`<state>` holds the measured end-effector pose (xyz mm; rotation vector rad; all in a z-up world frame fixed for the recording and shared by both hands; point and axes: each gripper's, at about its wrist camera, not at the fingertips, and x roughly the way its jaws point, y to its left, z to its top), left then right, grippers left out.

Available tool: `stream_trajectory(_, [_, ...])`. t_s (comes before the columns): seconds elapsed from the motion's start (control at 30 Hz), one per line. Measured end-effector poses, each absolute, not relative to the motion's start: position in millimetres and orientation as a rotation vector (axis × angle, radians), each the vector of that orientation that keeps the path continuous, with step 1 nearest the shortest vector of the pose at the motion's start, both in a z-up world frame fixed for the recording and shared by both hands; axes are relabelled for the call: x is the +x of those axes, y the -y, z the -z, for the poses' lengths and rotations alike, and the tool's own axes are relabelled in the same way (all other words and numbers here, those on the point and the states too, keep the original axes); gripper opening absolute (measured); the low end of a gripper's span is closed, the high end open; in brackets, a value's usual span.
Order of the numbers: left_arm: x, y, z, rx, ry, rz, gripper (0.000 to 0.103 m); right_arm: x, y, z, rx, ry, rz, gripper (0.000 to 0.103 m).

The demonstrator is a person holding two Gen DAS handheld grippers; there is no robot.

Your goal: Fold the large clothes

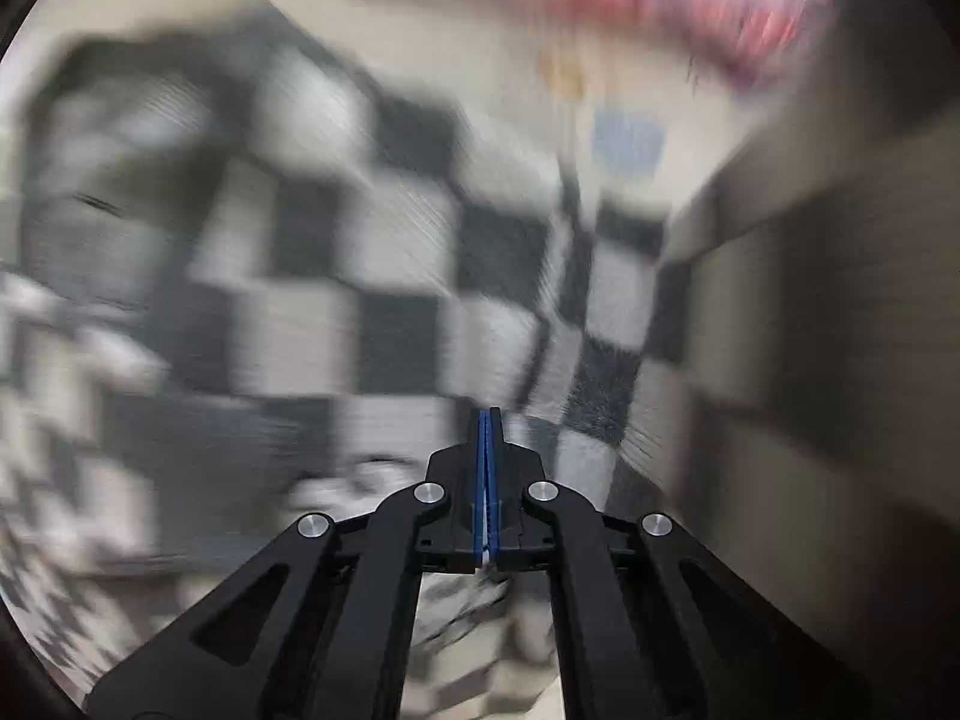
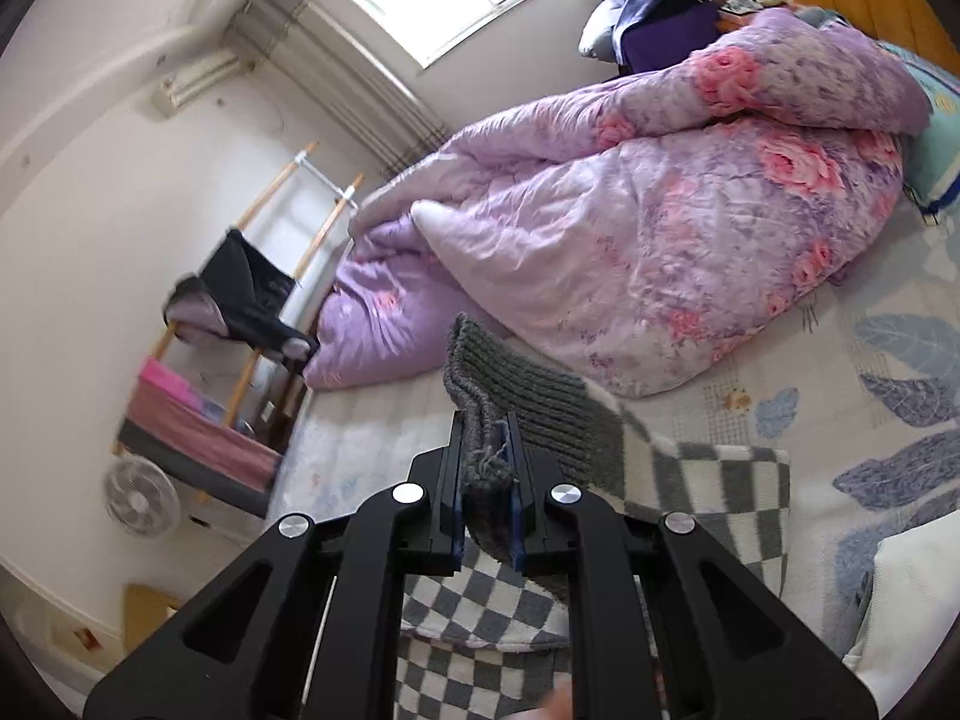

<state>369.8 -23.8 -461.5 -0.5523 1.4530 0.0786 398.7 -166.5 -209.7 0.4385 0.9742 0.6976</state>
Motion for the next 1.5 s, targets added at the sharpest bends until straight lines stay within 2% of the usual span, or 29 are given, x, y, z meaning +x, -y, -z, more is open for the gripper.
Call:
stream_trajectory(0.2, [311, -115, 358, -0.493, -1.327, -0.245, 0.001, 364, 102, 227, 0.389, -1.033, -0.698, 0.01])
stream_trajectory(0.3, [284, -172, 331, -0.502, -1.312, -0.332, 0.001, 350, 71, 243, 0.385, -1.075, -0.684, 0.01])
stream_trajectory(0.47, [253, -225, 302, -0.455, -1.296, -0.444, 0.002, 333, 24, 274, 0.321, -1.113, -0.649, 0.01])
stream_trajectory(0.6, [239, -257, 307, -0.425, -1.308, -0.467, 0.002, 319, -13, 314, 0.271, -1.156, -0.617, 0.01])
stream_trajectory(0.93, [223, -298, 382, -0.4, -1.382, -0.489, 0.002, 291, -78, 434, 0.239, -1.31, -0.605, 0.011])
stream_trajectory(1.0, [217, -305, 398, -0.413, -1.391, -0.509, 0.002, 283, -96, 458, 0.188, -1.354, -0.669, 0.017])
stream_trajectory(1.07, [209, -311, 411, -0.428, -1.398, -0.56, 0.018, 277, -107, 477, 0.206, -1.434, -0.764, 0.028])
stream_trajectory(1.13, [197, -317, 427, -0.499, -1.415, -0.583, 0.029, 274, -101, 487, 0.27, -1.495, -0.78, 0.052])
stream_trajectory(1.2, [191, -315, 436, -0.54, -1.434, -0.553, 0.037, 275, -80, 483, 0.315, -1.489, -0.736, 0.064])
stream_trajectory(1.23, [190, -312, 439, -0.546, -1.443, -0.538, 0.052, 277, -66, 479, 0.324, -1.482, -0.711, 0.064])
stream_trajectory(1.27, [190, -308, 439, -0.545, -1.441, -0.53, 0.06, 279, -51, 473, 0.342, -1.474, -0.691, 0.064])
stream_trajectory(1.33, [192, -297, 437, -0.543, -1.409, -0.492, 0.061, 280, -9, 462, 0.394, -1.451, -0.629, 0.064])
stream_trajectory(1.37, [193, -292, 437, -0.559, -1.4, -0.47, 0.065, 280, 21, 457, 0.422, -1.441, -0.567, 0.064])
stream_trajectory(1.5, [201, -274, 449, -0.762, -1.348, -0.354, 0.067, 275, 143, 459, 0.531, -1.45, -0.261, 0.064])
